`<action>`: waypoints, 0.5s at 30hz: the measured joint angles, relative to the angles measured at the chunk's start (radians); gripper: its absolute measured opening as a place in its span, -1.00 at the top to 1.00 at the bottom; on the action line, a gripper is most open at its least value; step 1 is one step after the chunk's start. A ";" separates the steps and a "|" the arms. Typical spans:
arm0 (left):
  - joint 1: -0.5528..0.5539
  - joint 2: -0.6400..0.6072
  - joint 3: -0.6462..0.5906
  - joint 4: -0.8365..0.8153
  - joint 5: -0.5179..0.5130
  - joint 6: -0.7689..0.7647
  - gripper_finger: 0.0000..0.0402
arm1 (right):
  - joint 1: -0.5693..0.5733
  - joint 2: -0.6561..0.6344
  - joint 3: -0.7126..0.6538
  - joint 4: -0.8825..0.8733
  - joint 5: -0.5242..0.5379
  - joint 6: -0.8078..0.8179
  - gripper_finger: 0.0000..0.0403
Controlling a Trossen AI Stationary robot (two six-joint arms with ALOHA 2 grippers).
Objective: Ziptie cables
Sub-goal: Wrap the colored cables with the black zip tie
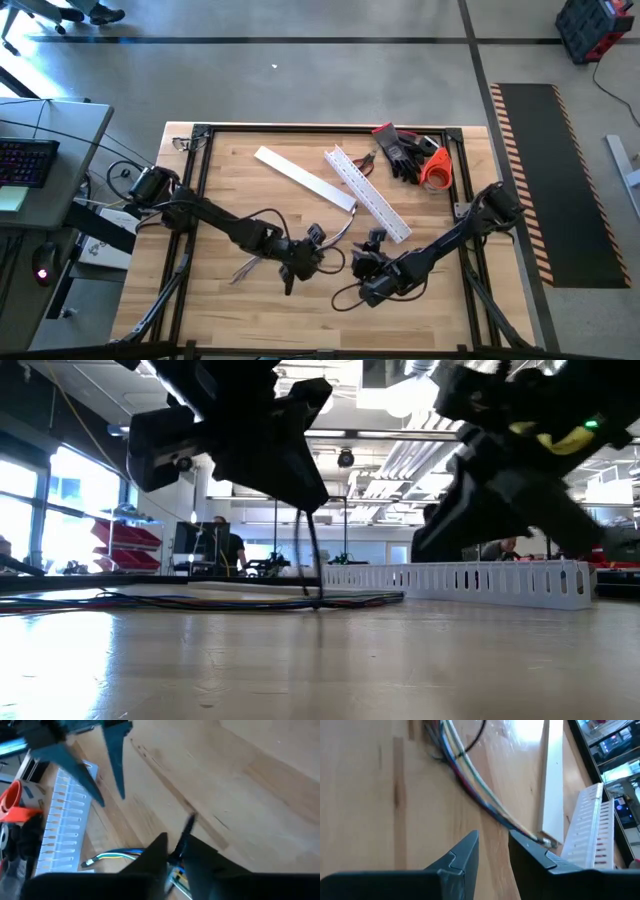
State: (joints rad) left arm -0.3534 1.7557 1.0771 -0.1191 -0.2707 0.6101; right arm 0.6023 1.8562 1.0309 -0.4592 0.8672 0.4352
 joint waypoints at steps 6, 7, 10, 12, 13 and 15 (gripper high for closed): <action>-0.001 0.018 0.000 0.081 0.000 -0.102 0.93 | 0.066 -0.043 0.000 -0.105 0.074 0.127 0.55; -0.002 0.029 0.000 0.101 0.000 -0.111 0.93 | 0.078 -0.052 0.000 -0.110 0.099 0.136 0.55; -0.002 0.074 0.000 0.184 0.001 -0.130 0.94 | 0.116 -0.066 0.000 -0.088 0.169 0.134 0.55; -0.003 0.111 0.001 0.230 -0.001 -0.132 0.94 | 0.142 -0.065 0.000 -0.043 0.182 0.097 0.55; -0.003 0.129 0.001 0.252 -0.002 -0.135 0.94 | 0.151 -0.065 0.000 -0.018 0.181 0.083 0.55; 0.000 0.162 0.008 0.279 -0.005 -0.137 0.94 | 0.163 -0.065 -0.012 0.064 0.174 0.079 0.55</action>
State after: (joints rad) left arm -0.3534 1.9174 1.0847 0.1602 -0.2754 0.4728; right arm 0.7657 1.7912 1.0187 -0.3949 1.0411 0.5146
